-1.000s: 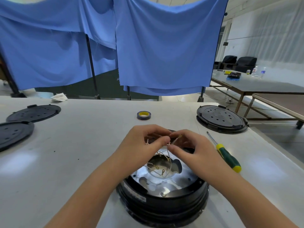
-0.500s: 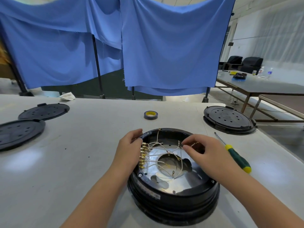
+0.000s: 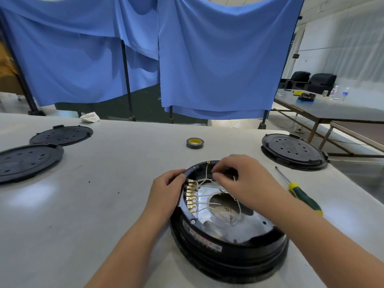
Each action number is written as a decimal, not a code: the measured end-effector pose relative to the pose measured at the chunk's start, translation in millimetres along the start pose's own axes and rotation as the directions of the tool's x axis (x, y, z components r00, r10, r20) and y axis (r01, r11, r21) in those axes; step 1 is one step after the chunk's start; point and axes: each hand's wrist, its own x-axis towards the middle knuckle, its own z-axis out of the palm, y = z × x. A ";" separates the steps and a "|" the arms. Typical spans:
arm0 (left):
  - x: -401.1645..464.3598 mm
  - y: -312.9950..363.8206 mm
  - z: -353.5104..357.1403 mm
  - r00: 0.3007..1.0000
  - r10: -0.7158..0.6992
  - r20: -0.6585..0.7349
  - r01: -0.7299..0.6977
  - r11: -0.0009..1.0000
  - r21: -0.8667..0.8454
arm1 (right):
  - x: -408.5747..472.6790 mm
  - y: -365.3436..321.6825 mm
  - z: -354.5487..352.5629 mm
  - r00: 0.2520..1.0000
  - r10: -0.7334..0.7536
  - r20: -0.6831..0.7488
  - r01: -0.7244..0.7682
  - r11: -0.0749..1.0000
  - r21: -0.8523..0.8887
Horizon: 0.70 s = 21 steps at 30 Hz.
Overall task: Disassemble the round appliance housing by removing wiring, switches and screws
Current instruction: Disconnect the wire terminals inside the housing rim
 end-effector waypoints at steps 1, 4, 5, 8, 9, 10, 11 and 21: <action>-1.7 0.3 -0.4 1.000 -0.004 0.010 0.005 0.999 -0.036 | 6.2 -7.1 6.7 1.000 -0.019 0.009 0.019 0.998 -0.051; -6.3 0.4 -0.8 0.999 -0.003 0.049 0.008 0.996 -0.093 | 21.8 -20.6 23.8 0.996 -0.048 0.080 0.067 0.966 -0.251; -6.8 0.3 -0.9 0.999 0.003 0.052 0.002 0.995 -0.097 | 24.9 -21.8 27.2 0.992 -0.025 0.125 0.054 0.969 -0.240; -6.4 0.7 -0.6 0.998 0.033 0.054 -0.028 0.995 -0.099 | 27.8 -21.5 31.7 0.976 0.082 0.202 -0.064 0.994 -0.092; -6.3 0.7 -0.3 0.998 0.038 0.056 -0.032 0.994 -0.100 | 27.9 -21.2 31.8 0.973 0.105 0.208 -0.096 0.994 -0.054; -6.2 0.3 0.0 0.998 0.042 0.055 -0.036 0.994 -0.100 | 28.0 -21.4 31.9 0.969 0.124 0.216 -0.121 0.992 -0.024; -6.2 0.3 -0.1 0.997 0.047 0.056 -0.042 0.994 -0.097 | 28.2 -22.7 31.6 0.964 0.134 0.228 -0.138 0.990 0.002; -2.0 -5.3 0.0 0.996 0.037 0.085 -0.023 0.987 -0.159 | 26.1 -31.7 34.3 0.951 0.219 0.218 -0.223 0.975 -0.005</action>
